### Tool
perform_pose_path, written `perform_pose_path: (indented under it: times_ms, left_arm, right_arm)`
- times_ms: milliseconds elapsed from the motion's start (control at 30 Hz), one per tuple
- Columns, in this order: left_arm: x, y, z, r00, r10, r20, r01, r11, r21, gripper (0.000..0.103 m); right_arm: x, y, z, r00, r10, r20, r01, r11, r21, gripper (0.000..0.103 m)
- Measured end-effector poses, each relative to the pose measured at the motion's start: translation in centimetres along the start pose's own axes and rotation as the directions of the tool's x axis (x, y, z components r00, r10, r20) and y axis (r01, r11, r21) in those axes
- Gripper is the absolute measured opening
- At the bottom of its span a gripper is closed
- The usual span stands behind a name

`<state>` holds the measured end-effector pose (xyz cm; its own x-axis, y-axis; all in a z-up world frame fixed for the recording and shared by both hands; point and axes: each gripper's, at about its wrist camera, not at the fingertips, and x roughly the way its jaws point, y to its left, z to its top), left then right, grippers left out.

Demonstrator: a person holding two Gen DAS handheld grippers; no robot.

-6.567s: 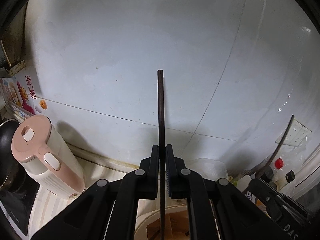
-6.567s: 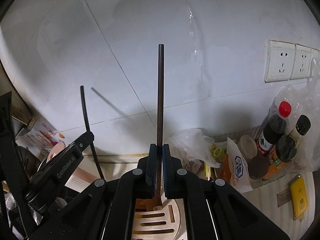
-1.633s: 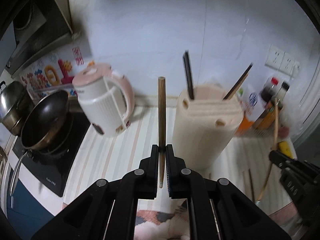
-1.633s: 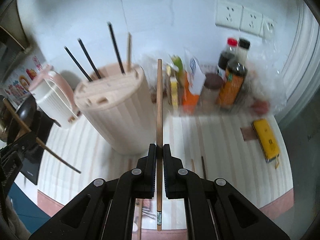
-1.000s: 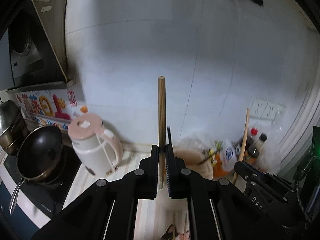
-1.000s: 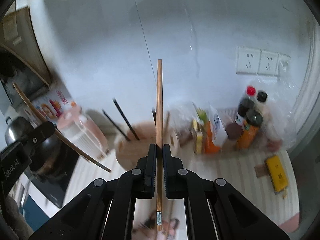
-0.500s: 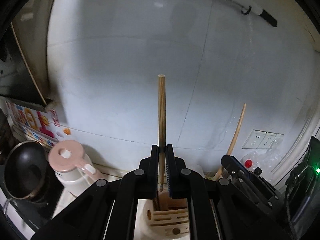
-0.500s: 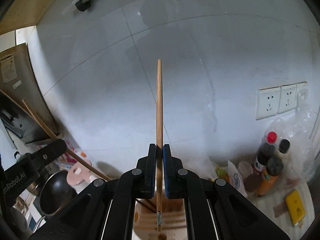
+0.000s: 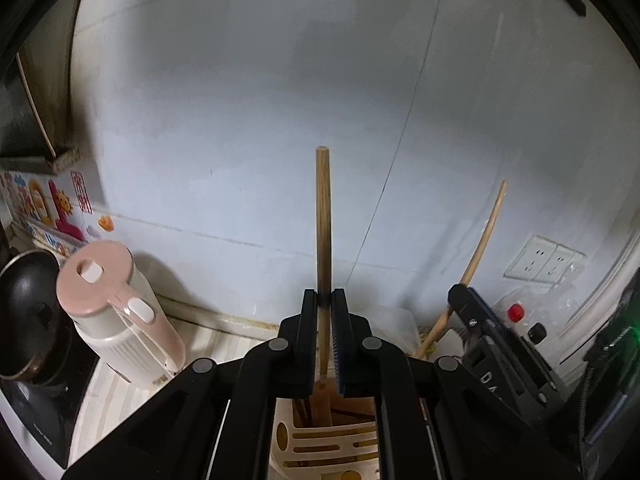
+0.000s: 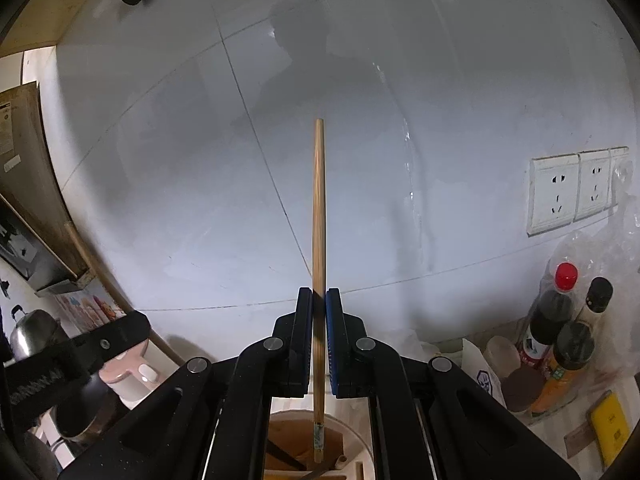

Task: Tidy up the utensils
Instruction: 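Lower both wooden chopsticks into the holder slots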

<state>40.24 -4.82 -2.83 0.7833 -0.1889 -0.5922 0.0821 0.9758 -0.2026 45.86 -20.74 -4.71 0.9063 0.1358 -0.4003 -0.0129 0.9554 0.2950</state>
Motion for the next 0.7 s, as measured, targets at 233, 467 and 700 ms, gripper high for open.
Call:
perform_pose_path:
  times_ms: [233,467,700]
  left_arm:
    - [1.6,0.3,-0.9,1.000,0.005,-0.026,-0.005,1.000,-0.004,0.004]
    - [2.9,0.9,-1.3,0.998,0.019,-0.060,-0.019,1.000,0.002,0.004]
    - [-0.3,0.3,-0.2,0.998,0.026,-0.059,-0.024,0.999,0.039,0.013]
  right_arm:
    - [1.3,-0.8,-1.3,1.000,0.000,-0.018,0.000,1.000,-0.014,0.007]
    - [2.3,-1.2,-2.4,0.999,0.009,-0.052,-0.010,1.000,-0.021,0.007]
    - [2.2,-1.4,-2.4,0.990,0.049,-0.130,-0.052,0.998,-0.019,0.008]
